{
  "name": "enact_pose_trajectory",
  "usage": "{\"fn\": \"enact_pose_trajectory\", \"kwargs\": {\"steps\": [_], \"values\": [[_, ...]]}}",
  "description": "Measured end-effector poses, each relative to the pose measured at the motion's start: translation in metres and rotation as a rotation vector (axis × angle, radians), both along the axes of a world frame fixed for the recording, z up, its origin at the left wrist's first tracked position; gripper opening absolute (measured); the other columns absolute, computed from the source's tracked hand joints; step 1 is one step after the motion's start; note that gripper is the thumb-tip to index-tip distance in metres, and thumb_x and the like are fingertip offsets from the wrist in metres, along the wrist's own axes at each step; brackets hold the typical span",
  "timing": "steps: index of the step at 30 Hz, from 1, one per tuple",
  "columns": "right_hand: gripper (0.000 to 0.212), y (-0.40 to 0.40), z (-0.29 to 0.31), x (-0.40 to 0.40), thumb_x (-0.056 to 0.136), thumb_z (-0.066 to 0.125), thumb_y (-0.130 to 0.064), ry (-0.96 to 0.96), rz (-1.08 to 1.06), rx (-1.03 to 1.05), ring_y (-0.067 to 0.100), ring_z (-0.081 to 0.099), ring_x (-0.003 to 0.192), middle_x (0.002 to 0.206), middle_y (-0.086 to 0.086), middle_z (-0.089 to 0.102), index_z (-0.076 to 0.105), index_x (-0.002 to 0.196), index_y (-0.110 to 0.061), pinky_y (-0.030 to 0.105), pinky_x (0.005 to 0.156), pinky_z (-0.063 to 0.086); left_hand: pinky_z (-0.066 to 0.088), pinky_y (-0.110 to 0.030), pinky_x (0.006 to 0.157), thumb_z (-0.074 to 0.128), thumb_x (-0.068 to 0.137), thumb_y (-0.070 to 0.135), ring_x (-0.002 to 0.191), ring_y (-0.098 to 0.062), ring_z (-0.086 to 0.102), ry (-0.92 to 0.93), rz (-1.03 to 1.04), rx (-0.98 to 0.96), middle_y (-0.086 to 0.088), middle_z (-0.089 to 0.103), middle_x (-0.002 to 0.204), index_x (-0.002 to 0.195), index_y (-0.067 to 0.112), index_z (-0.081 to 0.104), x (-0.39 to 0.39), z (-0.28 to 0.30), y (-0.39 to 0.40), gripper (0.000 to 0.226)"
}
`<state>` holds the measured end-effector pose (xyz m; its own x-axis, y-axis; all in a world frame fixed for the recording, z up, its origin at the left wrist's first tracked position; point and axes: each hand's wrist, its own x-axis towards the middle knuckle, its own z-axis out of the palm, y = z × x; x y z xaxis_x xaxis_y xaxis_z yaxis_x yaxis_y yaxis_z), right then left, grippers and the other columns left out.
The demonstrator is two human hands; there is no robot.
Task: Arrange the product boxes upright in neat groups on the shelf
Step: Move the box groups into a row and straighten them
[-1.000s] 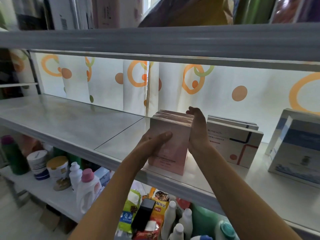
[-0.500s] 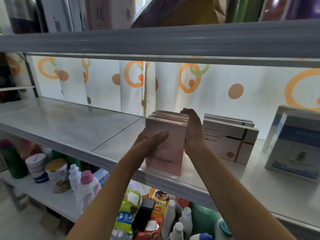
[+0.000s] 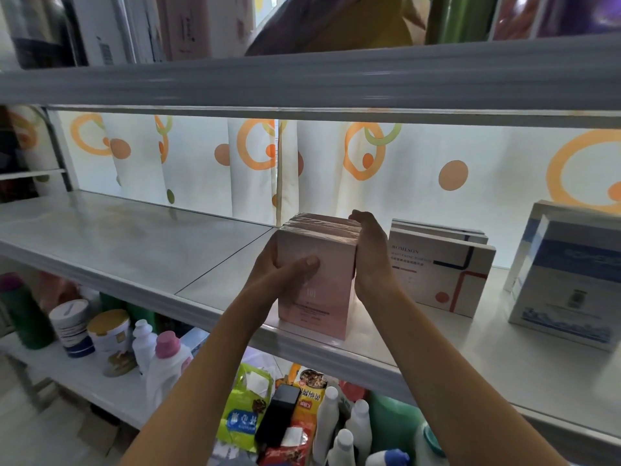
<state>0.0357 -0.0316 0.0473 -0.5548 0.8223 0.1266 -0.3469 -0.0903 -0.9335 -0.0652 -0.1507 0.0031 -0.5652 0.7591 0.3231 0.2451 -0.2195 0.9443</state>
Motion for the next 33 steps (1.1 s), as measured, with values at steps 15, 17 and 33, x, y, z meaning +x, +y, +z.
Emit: {"fn": "enact_pose_trajectory", "kwargs": {"steps": [15,17,33], "values": [[0.016,-0.005,0.005,0.011,0.097,0.048,-0.030,-0.034,-0.158,0.126,0.010,0.047,0.076,0.079,-0.007,0.047,0.050,0.083,-0.020,0.030,0.078,0.035,0.031,-0.028,0.106,0.067,0.069,0.049,0.123,0.002,0.036,0.196,0.290,0.101,0.021,0.037,0.136,0.137,0.037,0.036,0.014,0.021,-0.013,0.076],[0.015,-0.007,0.006,0.014,0.096,0.049,-0.029,-0.027,-0.177,0.139,0.010,0.049,0.077,0.081,-0.005,0.049,0.053,0.095,-0.014,0.028,0.072,0.036,0.030,-0.030,0.107,0.067,0.069,0.052,0.128,-0.002,0.036,0.250,0.321,0.088,0.016,0.036,0.145,0.139,0.038,0.034,0.016,0.023,-0.014,0.079],[0.034,-0.003,0.011,0.080,0.098,0.051,-0.030,-0.287,-0.521,0.718,0.016,0.045,0.128,0.140,-0.002,0.049,0.048,0.131,-0.022,0.023,0.097,0.030,0.009,-0.036,0.117,0.064,0.082,0.046,0.146,-0.014,0.021,1.016,0.504,0.134,0.006,0.031,0.155,0.135,0.031,0.048,0.085,0.052,0.009,0.058]]}}
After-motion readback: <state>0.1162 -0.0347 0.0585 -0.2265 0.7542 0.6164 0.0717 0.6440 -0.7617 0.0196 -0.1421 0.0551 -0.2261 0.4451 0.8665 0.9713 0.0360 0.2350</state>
